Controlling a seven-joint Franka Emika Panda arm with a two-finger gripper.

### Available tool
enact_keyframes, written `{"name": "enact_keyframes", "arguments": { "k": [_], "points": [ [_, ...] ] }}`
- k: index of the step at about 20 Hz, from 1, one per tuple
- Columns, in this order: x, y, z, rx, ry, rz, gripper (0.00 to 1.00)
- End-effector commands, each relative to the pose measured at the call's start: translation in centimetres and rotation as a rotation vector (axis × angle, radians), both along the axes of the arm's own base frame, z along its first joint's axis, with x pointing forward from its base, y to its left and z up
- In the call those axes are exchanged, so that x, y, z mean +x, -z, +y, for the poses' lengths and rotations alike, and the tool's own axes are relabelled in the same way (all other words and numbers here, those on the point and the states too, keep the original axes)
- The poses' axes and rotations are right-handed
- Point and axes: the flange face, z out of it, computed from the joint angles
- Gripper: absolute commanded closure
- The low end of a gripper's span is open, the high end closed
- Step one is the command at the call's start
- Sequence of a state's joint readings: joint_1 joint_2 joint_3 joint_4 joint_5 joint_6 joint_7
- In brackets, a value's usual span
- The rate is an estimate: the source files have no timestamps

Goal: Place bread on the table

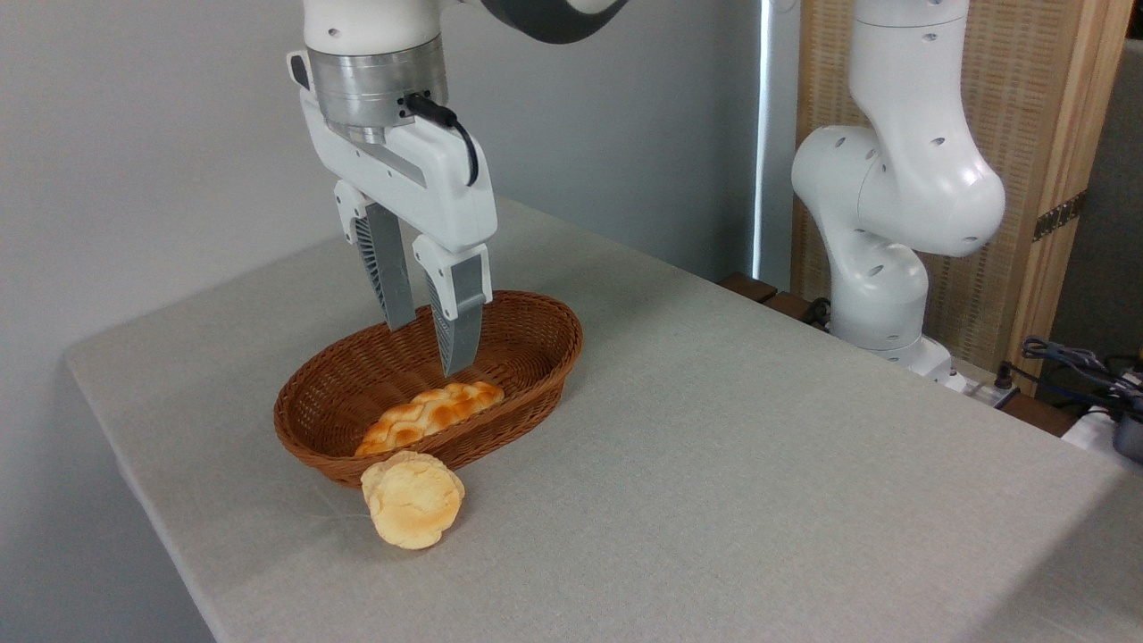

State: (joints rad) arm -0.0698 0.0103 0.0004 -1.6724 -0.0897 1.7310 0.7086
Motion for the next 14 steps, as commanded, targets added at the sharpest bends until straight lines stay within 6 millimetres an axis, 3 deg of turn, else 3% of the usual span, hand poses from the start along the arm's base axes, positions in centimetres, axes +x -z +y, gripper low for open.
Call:
{"name": "enact_keyframes", "arguments": {
  "k": [1,14],
  "points": [
    [-0.28,-0.62,1.04,0.035,-0.009,0.016,0.0],
    [-0.66,-1.02,1.83,0.035,-0.008,0.015,0.0]
  ]
}}
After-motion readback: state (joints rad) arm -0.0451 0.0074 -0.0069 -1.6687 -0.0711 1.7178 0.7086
